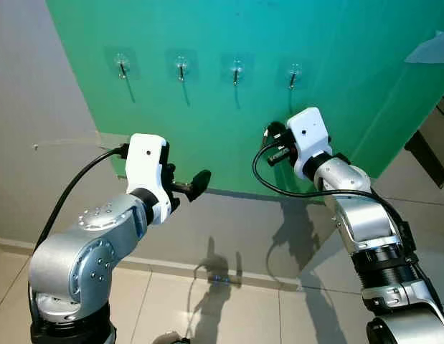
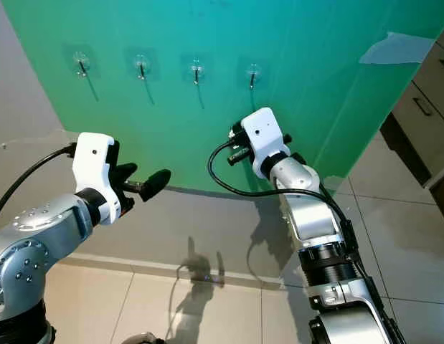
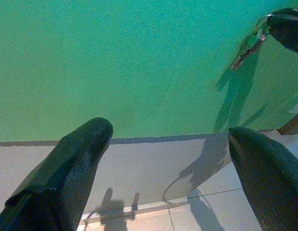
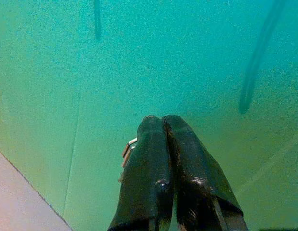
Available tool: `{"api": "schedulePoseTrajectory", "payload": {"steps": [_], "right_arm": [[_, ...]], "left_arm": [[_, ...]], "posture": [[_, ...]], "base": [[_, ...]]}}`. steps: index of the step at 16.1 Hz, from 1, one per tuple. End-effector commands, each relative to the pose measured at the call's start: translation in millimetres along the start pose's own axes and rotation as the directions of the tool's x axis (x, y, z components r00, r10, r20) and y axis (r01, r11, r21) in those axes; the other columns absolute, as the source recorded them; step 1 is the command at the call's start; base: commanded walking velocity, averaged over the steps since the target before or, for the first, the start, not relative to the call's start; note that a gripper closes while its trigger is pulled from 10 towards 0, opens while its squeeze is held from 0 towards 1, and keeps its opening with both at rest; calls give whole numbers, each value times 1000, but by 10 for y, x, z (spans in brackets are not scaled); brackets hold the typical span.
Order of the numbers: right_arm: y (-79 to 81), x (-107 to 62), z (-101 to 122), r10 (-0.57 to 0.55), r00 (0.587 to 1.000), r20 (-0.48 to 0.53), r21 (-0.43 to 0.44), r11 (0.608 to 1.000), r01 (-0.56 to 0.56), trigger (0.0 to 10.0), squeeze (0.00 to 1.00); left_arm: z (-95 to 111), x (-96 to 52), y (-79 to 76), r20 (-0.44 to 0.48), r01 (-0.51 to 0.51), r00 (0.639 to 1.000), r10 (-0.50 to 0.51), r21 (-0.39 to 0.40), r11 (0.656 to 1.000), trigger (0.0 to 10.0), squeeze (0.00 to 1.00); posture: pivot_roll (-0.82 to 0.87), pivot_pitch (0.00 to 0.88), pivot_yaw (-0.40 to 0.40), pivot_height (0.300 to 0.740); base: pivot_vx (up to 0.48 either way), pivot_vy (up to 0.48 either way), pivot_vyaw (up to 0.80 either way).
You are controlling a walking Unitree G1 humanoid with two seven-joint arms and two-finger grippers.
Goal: Hang keys on a hook
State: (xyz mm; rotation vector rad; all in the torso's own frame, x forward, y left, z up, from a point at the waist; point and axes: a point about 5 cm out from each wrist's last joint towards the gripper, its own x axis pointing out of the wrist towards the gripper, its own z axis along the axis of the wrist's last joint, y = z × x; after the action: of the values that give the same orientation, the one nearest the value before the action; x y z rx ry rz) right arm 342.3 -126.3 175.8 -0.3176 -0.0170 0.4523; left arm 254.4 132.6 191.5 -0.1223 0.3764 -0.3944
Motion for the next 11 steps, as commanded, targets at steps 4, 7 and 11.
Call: {"api": "schedulePoseTrajectory", "payload": {"steps": [4, 7, 11], "right_arm": [[-16, 35, 148, 11, 999, 30, -28, 1000, -10, 10000, 0], [-25, 45, 222, 11, 999, 37, -45, 999, -9, 10000, 0], [-25, 60, 357, 49, 997, 62, -82, 996, -44, 10000, 0]], "left_arm": [[34, 16, -33, 6, 8, 1000, -8, 13, 1000, 10000, 0], [25, 34, -41, 3, 10, 1000, -10, 15, 1000, 10000, 0], [3, 57, -61, -2, 16, 1000, -16, 12, 1000, 10000, 0]], "posture": [[-38, 0, -18, 740], [-41, 0, -21, 740], [-46, 0, -31, 740]], "base": [[0, 0, 0], [0, 0, 0], [0, 0, 0]]}}
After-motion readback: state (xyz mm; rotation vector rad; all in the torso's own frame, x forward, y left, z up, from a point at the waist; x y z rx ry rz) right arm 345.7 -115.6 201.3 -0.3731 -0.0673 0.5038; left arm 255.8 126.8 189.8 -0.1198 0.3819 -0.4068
